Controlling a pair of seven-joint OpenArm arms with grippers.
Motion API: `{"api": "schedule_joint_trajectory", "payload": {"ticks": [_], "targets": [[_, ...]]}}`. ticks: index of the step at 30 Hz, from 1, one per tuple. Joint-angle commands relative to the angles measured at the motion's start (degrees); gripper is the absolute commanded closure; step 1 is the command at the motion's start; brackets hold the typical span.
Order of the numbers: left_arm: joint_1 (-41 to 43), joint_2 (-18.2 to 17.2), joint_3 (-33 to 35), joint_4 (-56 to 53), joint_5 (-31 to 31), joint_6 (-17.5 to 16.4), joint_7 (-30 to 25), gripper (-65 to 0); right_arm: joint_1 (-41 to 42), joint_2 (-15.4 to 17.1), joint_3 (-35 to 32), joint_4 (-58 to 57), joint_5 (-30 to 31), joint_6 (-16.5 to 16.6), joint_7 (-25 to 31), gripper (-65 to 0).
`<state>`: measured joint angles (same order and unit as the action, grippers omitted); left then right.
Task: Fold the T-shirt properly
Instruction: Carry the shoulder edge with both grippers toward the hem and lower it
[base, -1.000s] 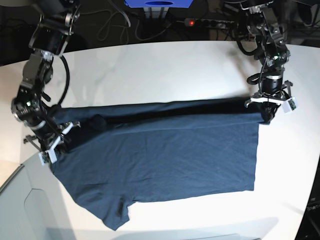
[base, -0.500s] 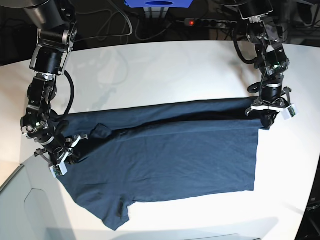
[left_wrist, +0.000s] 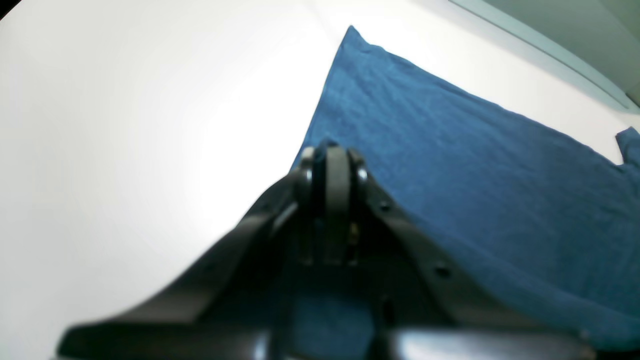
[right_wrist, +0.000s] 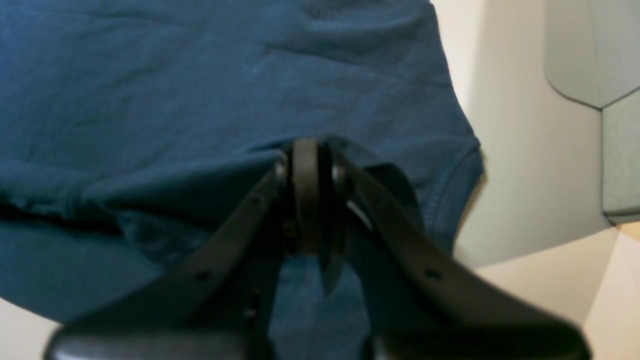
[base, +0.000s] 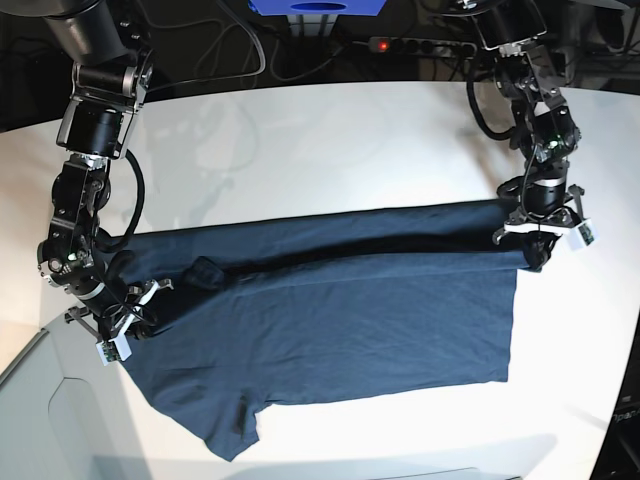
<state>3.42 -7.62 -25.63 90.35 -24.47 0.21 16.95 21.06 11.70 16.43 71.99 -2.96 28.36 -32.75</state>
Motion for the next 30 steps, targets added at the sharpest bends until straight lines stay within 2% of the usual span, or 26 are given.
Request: {"api": "schedule_joint_trajectory", "payload": {"ticks": [1,6,9,12,15,18,20,30], "targets": [[-1.09,-0.69,-0.09,1.04,-0.28,-0.16,-1.61,0.0,1.58,0.56,0.06,0.94,0.72,-0.1,1.5,-0.2],[-1.09,-0.6,-0.09,0.78,-0.28,0.28,-1.52,-0.9,1.31,0.47,0.06,0.94,0.72,-0.1,1.32,-0.6],[-1.09,-0.6,-0.17,0.78,-0.28,0.28,0.5,-13.6,1.58,0.56,0.06,0.94,0.72,-0.1,-0.79,-3.5],[-1.09,-0.69,-0.44,1.39,-0.28,0.01,2.87,-25.8,1.67,0.56,0.06,1.11,0.72,-0.1,-2.28,-16.9],[-1.09,-0.69,-0.53,1.48,-0.28,0.01,2.79,-27.5,1.67,0.47,0.06,1.2,0.72,-0.1,-2.1,-32.2],[-0.74,-0.69,-0.7,2.01,-0.28,0.19,2.79,-27.6,1.67,0.56,0.06,1.38,0.81,-0.1,-2.1,-41.5],[0.23,-0.69,-0.79,2.01,-0.28,0.19,2.96,-27.6,1.23,0.74,0.23,1.9,0.81,-0.1,-2.1,-43.2],[4.54,-0.08,-0.79,-2.83,-0.45,0.19,2.7,-27.6,-8.09,0.91,0.32,13.42,0.81,-0.1,-2.1,-43.4]]}}
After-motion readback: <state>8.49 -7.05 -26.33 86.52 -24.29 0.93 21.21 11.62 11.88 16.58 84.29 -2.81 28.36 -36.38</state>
